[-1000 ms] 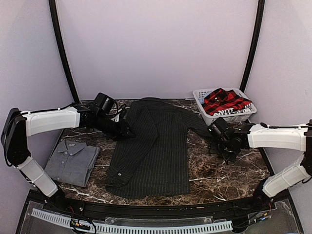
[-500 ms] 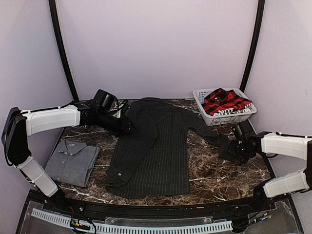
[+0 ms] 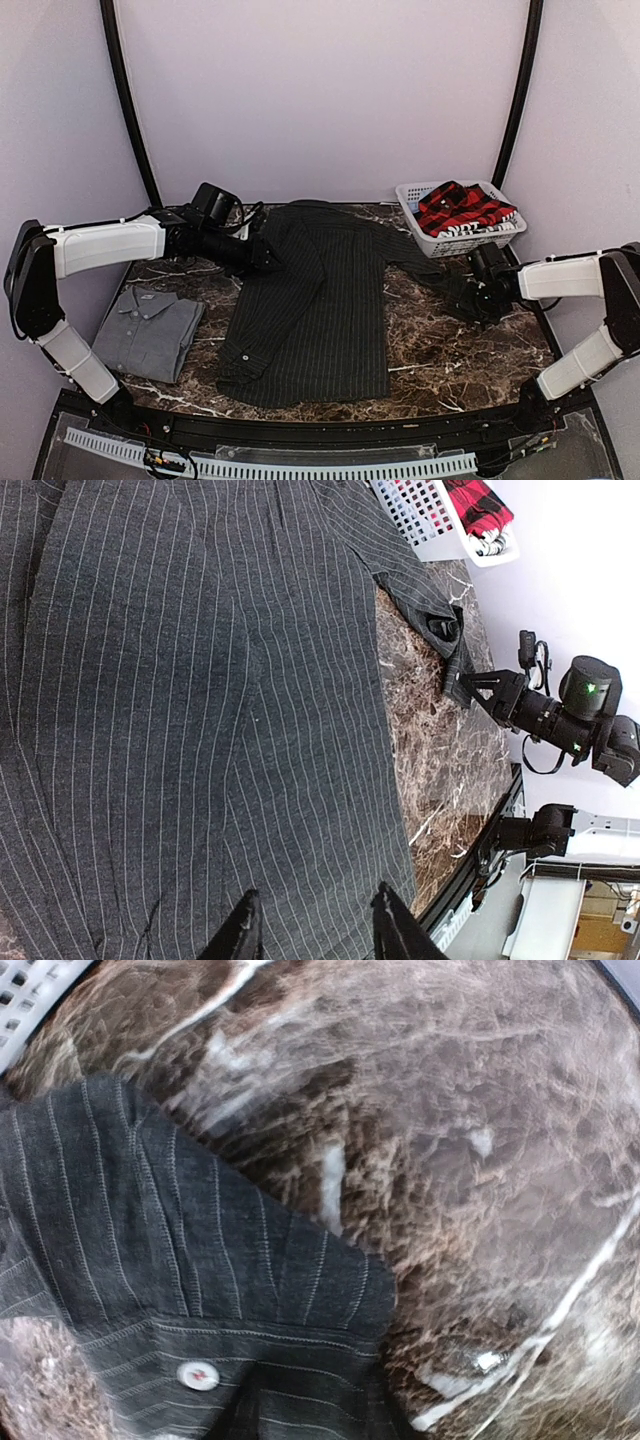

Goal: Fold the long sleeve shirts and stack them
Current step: Pick up the sleeve from the corner of the board, then pass from the right arm to the left

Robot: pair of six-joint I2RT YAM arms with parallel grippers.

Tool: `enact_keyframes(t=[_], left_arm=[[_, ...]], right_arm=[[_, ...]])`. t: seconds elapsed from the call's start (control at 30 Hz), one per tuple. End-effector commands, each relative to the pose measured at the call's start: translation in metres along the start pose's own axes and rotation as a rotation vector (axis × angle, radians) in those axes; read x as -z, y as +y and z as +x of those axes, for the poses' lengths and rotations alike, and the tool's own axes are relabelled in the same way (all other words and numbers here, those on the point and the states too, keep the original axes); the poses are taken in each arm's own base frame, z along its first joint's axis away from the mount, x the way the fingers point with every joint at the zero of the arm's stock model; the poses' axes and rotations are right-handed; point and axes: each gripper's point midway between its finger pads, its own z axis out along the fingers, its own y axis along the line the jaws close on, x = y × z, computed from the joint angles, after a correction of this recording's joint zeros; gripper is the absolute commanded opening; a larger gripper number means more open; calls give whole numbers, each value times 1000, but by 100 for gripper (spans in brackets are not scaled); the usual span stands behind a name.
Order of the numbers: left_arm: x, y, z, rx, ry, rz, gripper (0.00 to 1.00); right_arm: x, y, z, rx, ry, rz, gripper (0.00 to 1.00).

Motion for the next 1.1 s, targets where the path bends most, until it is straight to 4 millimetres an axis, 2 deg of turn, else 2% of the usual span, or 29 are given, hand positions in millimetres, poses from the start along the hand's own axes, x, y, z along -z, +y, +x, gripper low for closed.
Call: enact_keyframes(t=[0.0, 0.07, 0.2, 0.37, 0.5, 0.6, 0.83, 1.07], left_arm=[[0, -1, 0, 2, -3, 12, 36], [1, -1, 0, 2, -5, 11, 36], [2, -2, -2, -3, -9, 12, 36], [5, -4, -4, -18, -22, 9, 36], [7, -11, -7, -45, -36, 40, 36], [12, -24, -12, -86, -52, 94, 36], [21, -60, -26, -188, -91, 232, 39], [28, -84, -29, -280, -101, 329, 43]], right_arm=[[-3, -6, 27, 39, 103, -4, 16], [4, -2, 20, 46, 85, -15, 0], [31, 16, -5, 79, 26, -82, 0], [95, 53, -46, 118, -107, -280, 0], [143, 84, -62, 156, -164, -448, 0], [168, 104, -63, 190, -171, -544, 0], [230, 172, -52, 230, -135, -879, 0], [280, 244, -24, 377, -129, -1104, 0]])
